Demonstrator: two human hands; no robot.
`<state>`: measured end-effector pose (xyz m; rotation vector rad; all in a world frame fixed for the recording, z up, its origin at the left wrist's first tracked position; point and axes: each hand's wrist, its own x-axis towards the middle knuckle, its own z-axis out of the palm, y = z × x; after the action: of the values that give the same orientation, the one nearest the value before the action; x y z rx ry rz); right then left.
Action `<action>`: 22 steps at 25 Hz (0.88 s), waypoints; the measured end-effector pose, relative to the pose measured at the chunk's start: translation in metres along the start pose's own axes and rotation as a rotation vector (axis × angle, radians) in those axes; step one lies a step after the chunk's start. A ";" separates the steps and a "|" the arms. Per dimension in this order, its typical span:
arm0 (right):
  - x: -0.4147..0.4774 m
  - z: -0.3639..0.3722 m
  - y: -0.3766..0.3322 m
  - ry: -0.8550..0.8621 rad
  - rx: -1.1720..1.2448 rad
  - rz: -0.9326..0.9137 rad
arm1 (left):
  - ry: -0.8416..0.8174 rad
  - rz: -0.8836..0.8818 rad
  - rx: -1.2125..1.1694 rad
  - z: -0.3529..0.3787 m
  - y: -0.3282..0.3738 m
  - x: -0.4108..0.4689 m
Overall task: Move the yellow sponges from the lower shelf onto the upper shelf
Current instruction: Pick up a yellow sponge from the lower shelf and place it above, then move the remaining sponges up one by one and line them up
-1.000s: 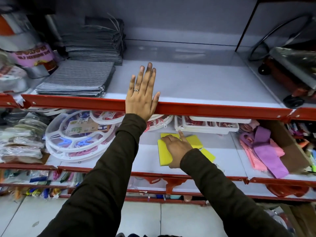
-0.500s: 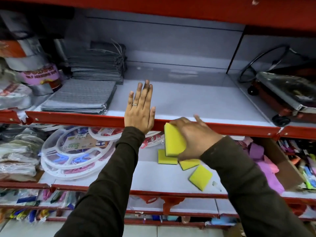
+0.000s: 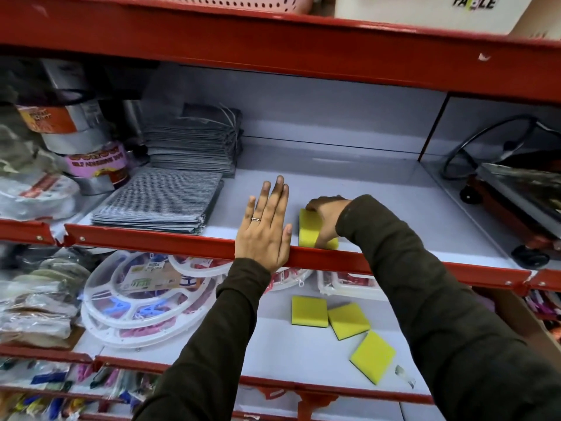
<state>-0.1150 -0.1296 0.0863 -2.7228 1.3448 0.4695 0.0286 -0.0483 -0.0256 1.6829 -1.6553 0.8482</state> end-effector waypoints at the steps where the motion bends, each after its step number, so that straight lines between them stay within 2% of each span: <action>1: 0.003 0.001 -0.001 -0.013 0.004 -0.002 | -0.008 -0.001 0.003 0.000 0.000 0.000; 4: -0.004 0.000 0.002 0.019 0.032 0.001 | -0.029 -0.007 0.016 -0.001 0.000 0.001; 11: -0.087 0.006 0.011 0.346 0.236 -0.077 | -0.071 -0.022 0.024 -0.004 0.004 0.001; 14: -0.126 0.028 0.009 0.390 0.279 -0.067 | -0.088 -0.026 0.029 -0.004 0.004 0.001; 17: -0.136 0.065 0.007 0.327 0.319 -0.072 | -0.089 -0.026 0.024 -0.004 0.005 0.000; 22: -0.084 0.146 0.014 0.020 0.331 -0.079 | -0.073 -0.027 0.032 -0.002 0.004 0.000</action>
<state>-0.2086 -0.0453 -0.0264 -2.5011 1.1913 0.1928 0.0241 -0.0469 -0.0244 1.7727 -1.6718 0.8131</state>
